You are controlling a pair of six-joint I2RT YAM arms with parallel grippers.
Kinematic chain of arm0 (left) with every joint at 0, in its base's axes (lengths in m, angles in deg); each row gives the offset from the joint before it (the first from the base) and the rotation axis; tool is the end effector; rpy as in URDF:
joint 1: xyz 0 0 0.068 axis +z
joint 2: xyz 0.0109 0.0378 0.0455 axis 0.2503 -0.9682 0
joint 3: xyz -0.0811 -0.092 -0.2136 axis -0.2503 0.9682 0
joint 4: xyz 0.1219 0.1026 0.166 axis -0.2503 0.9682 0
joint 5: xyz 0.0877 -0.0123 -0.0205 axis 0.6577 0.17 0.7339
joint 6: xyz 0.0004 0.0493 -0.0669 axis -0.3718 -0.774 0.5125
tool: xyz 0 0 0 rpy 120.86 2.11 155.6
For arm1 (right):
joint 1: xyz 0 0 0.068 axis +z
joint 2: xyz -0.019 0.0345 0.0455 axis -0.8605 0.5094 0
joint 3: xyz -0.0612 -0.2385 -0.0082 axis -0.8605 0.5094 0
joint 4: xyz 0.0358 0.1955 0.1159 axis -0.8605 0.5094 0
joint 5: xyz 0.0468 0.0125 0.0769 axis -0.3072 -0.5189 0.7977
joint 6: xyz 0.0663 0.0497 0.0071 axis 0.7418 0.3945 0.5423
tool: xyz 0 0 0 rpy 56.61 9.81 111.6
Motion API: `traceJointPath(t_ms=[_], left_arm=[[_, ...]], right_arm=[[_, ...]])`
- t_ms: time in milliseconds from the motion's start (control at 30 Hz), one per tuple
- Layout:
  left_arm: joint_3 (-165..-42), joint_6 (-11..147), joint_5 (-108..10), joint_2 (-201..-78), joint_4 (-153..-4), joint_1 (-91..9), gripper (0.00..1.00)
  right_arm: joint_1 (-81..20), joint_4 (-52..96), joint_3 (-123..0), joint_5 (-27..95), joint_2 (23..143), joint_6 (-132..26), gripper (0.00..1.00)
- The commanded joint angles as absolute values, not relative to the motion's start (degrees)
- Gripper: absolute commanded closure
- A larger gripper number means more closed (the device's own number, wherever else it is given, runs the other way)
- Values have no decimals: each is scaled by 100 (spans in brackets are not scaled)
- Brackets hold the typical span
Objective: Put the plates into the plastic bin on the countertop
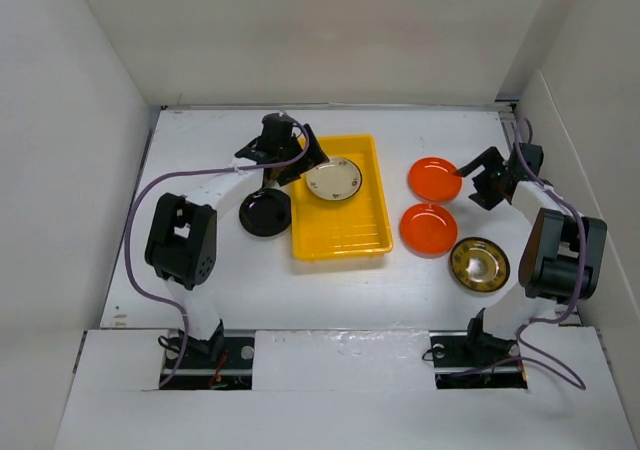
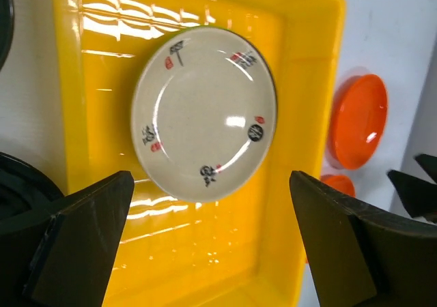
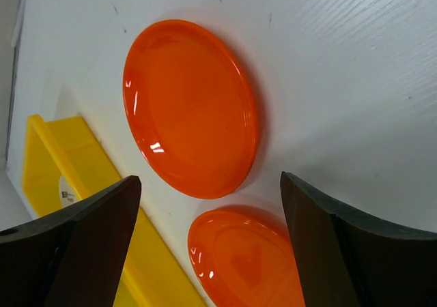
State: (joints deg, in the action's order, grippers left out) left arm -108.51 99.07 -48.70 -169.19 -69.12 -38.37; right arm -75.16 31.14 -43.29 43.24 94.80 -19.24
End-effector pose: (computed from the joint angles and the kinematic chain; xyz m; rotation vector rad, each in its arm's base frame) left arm 0.3759 -0.1769 0.2161 -0.2950 2.2607 -0.7888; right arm 0.3318 -0.0713 0.1736 1.0005 2.1735 0.5658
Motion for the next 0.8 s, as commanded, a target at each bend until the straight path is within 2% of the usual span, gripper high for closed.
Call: traceJointPath(t_ms=[0, 100, 267, 467, 500, 600, 633, 733, 767], left_arm=[[-11209, 9731, -5077, -16232, -6928, -3928, 0], [-11376, 9609, -5130, -15845, -6673, -3990, 0], [-11438, 9538, -4806, -15055, -6111, -3990, 0], [-10956, 9599, -4875, -14579, -5872, -3349, 0], [-10859, 9651, -4953, -14526, -5942, -3270, 0], [-10525, 9704, -5244, -14526, -6065, -2944, 0], [-10446, 9705, -5296, -14526, -6066, -2883, 0], [-10260, 9766, -5350, -14473, -6136, -2794, 0], [-10191, 9766, -5237, -14473, -6188, -2742, 0]], right_arm=[[-7423, 2978, -4812, 4510, 9751, -1985, 13], [-7423, 3138, -4945, 4449, 10129, -1985, 23], [-7475, 3093, -4970, 4448, 10436, -1853, 27], [-7361, 3235, -5226, 4325, 10841, -1905, 31], [-7361, 3235, -5279, 4325, 10946, -1905, 34], [-7300, 3375, -5436, 4325, 11123, -1905, 49], [-7300, 3375, -5437, 4325, 11236, -1975, 60], [-7247, 3480, -5569, 4325, 11404, -2037, 78], [-7247, 3481, -5569, 4325, 11404, -2037, 93]])
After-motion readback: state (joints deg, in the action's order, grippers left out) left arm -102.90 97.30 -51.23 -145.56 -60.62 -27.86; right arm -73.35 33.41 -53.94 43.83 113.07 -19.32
